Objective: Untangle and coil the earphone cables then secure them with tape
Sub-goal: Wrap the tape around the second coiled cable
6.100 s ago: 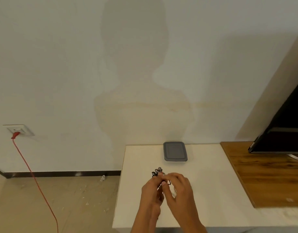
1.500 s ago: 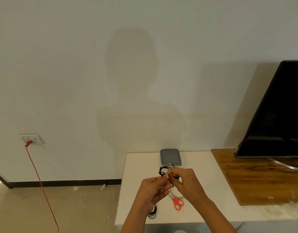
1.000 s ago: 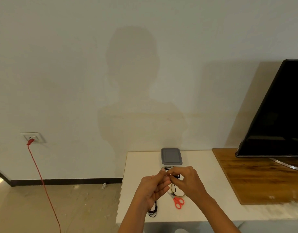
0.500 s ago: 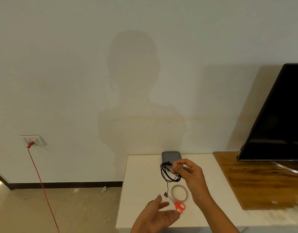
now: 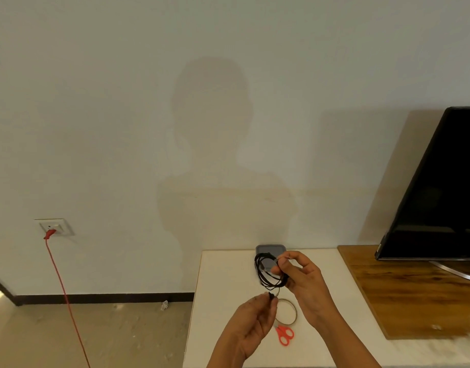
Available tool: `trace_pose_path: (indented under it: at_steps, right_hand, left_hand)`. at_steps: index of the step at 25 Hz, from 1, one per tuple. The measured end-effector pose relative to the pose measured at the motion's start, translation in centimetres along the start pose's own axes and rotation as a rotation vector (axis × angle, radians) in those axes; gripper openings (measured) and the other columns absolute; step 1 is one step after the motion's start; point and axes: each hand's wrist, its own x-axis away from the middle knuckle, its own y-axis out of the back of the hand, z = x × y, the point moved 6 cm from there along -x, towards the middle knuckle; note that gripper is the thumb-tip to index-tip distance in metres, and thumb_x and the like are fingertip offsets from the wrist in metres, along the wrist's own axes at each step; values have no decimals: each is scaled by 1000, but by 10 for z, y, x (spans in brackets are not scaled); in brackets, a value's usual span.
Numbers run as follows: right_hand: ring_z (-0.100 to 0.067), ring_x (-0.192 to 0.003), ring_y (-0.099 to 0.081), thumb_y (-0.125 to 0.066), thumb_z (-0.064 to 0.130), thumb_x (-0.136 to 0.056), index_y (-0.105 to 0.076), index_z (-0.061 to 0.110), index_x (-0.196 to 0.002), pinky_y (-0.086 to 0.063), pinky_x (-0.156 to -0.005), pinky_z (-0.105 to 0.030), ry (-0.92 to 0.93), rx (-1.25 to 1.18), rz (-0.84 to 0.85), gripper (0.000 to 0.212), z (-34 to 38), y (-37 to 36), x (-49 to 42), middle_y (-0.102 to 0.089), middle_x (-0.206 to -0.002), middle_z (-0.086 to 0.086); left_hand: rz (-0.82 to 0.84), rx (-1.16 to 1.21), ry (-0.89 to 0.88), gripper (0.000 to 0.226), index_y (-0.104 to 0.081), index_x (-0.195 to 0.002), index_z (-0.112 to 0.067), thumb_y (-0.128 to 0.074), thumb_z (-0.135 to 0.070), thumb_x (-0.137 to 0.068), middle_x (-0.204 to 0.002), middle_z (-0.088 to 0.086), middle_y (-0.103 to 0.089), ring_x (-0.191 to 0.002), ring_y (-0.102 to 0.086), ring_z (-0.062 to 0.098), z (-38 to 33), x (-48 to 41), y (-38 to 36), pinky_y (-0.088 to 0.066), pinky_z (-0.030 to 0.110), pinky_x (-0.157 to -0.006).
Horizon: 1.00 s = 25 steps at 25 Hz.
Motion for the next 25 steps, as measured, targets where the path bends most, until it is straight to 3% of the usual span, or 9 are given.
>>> trace_pose_path:
  at_steps: [4,8,14,20,25]
  right_hand:
    - [-20,-78,-70,-68,14,-74,-65,7,-93,-55,-67,-21,16,-18,-6,21,-2,-1,-1,-68,-86,-18]
    - [-18,-79,-71,-67,12,-77,-64,4,-93,-54,-69,-15,82,40,-32,19,2,2,-1,-69,-89,-23]
    - [-17,-83,-72,-65,3,-83,-62,-1,-95,-50,-69,-8,142,130,-82,13,-3,2,3,-73,-85,-17]
    - [-16,-82,-72,-65,2,-84,-63,1,-94,-53,-67,-15,102,91,-98,10,-10,-2,9,-73,-85,-17]
    - [-17,-85,-72,-64,3,-85,-66,6,-91,-54,-69,-20,100,205,-89,7,-15,-3,10,-74,-85,-11]
  left_hand:
    - [14,-259,-29,12,-66,-97,-2,-55,-3,-93,-74,12,-66,-60,-62,15,3,12,-10,-57,25,-59]
    - [71,-367,-77,19,-71,-95,-1,-52,-5,-96,-80,13,-67,-68,-64,16,7,19,-20,-58,27,-66]
    - [38,-287,-180,14,-66,-98,5,-56,-2,-92,-86,19,-72,-73,-69,21,10,27,-31,-60,28,-68]
    - [-17,-198,-277,7,-63,-94,7,-60,5,-88,-79,18,-71,-74,-70,22,7,28,-30,-60,25,-66]
    - [-91,-170,-317,24,-57,-111,6,-61,2,-88,-85,20,-74,-74,-71,25,10,27,-25,-60,27,-65]
